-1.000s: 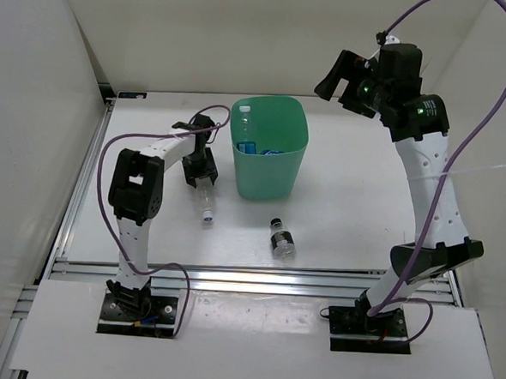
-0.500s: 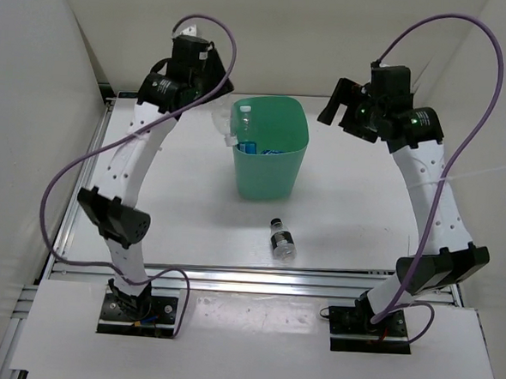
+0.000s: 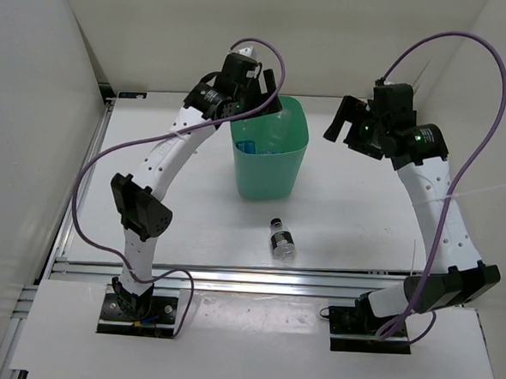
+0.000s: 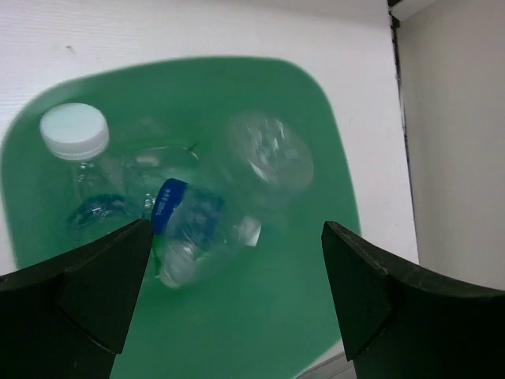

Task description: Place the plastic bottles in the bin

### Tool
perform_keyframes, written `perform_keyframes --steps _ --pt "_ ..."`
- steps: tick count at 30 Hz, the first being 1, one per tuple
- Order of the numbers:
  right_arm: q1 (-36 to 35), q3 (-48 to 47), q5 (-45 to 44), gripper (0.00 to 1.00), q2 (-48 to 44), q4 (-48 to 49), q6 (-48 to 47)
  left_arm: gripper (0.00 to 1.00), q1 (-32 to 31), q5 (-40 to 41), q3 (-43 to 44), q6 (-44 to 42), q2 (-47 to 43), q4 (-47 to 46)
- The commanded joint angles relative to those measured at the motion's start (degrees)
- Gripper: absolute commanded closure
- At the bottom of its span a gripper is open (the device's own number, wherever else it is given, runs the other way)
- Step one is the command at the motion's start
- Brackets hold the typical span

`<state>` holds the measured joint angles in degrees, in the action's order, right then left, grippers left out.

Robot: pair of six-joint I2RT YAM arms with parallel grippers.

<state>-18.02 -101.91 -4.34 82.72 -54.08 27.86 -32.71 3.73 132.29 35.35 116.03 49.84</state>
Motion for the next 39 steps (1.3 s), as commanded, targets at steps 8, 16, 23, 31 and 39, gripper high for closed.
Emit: perform_keyframes --steps 8,16,23,31,39 --pt "-4.55 22.42 5.74 0.00 -15.55 5.12 -6.58 0.01 4.84 15.42 -12.30 -2.66 -23.90 -1.42" --pt "-20.81 46.00 9.26 0.00 -17.60 17.32 -8.61 0.01 11.26 17.73 -39.80 2.96 -39.73 3.06" --pt "-26.62 51.98 7.68 0.01 -7.06 27.09 -7.38 0.01 13.11 14.47 -53.62 5.69 -45.28 6.31" --pt "-27.77 50.85 8.38 0.04 3.22 31.67 -5.01 0.01 13.11 13.76 -57.66 4.99 -46.59 10.45" --pt "-28.39 50.84 7.86 0.46 2.55 26.51 -3.77 0.01 13.11 15.43 -59.60 4.46 -47.91 10.98"
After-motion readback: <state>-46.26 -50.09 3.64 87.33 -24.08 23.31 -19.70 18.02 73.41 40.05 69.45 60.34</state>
